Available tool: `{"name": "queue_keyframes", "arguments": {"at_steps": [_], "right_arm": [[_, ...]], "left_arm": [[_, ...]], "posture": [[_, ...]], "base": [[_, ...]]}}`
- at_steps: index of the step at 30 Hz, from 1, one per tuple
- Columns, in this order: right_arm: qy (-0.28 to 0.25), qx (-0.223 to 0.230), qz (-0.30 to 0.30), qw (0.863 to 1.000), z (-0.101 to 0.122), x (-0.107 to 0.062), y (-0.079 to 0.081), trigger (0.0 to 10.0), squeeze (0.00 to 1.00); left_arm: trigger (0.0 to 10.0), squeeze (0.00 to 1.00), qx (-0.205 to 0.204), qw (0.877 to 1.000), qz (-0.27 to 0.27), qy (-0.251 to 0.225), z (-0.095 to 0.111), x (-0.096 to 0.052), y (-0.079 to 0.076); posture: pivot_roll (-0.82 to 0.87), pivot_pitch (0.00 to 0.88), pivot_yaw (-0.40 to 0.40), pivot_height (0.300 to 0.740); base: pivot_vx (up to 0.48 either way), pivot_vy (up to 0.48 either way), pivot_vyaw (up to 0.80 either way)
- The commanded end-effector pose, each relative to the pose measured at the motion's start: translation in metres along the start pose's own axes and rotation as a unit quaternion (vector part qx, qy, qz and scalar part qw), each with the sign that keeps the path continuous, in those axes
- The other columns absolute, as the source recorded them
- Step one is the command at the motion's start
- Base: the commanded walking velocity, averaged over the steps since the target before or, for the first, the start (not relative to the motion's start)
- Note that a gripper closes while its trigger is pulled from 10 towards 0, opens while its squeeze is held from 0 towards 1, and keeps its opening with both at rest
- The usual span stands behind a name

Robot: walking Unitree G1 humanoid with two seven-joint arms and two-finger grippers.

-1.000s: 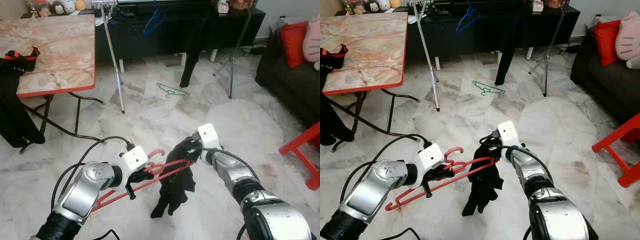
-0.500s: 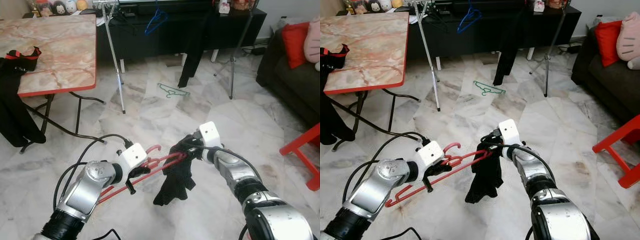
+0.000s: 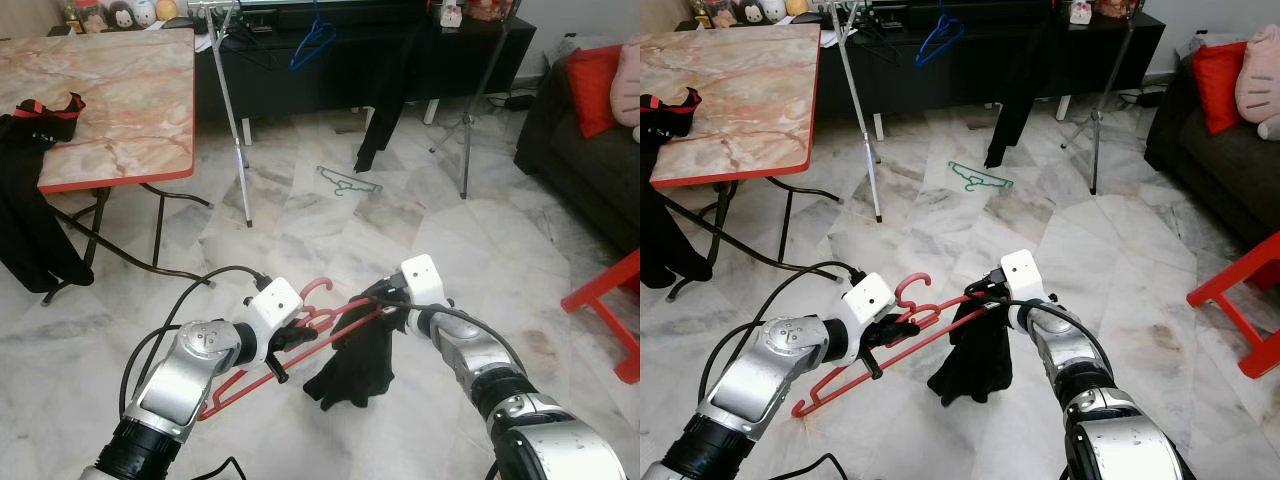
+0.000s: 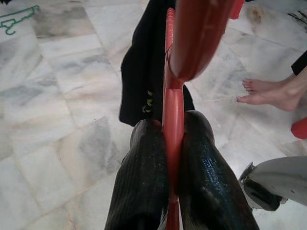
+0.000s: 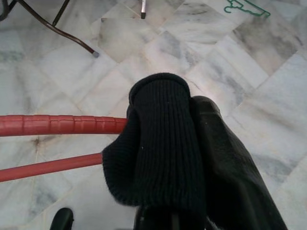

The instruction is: Hang hanger

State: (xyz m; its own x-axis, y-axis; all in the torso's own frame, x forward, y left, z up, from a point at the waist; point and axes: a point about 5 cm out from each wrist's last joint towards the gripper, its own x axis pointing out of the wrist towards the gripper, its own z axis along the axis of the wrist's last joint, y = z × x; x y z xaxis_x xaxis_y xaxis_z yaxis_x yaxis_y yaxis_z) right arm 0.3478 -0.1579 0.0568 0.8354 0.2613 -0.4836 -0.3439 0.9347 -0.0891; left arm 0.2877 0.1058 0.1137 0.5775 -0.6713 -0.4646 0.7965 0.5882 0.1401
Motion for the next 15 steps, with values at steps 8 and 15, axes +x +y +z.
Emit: {"name": "queue_keyframes", "arguments": {"at_steps": [8, 15], "right_arm": [[0.002, 0.013, -0.016, 1.000, -0.003, 0.000, 0.002, 10.0, 0.00], [-0.004, 0.006, 0.031, 0.999, 0.002, 0.001, 0.012, 10.0, 0.00]], "left_arm": [[10.0, 0.00, -0.005, 0.996, 0.089, 0.024, 0.002, 0.000, 0.023], [10.0, 0.00, -0.018, 0.999, 0.047, 0.013, 0.005, 0.004, 0.012]], "posture": [[-0.04, 0.068, -0.048, 0.740], [-0.04, 0.068, -0.048, 0.740]], "base": [[0.000, 0.000, 0.00], [0.000, 0.000, 0.00]]}}
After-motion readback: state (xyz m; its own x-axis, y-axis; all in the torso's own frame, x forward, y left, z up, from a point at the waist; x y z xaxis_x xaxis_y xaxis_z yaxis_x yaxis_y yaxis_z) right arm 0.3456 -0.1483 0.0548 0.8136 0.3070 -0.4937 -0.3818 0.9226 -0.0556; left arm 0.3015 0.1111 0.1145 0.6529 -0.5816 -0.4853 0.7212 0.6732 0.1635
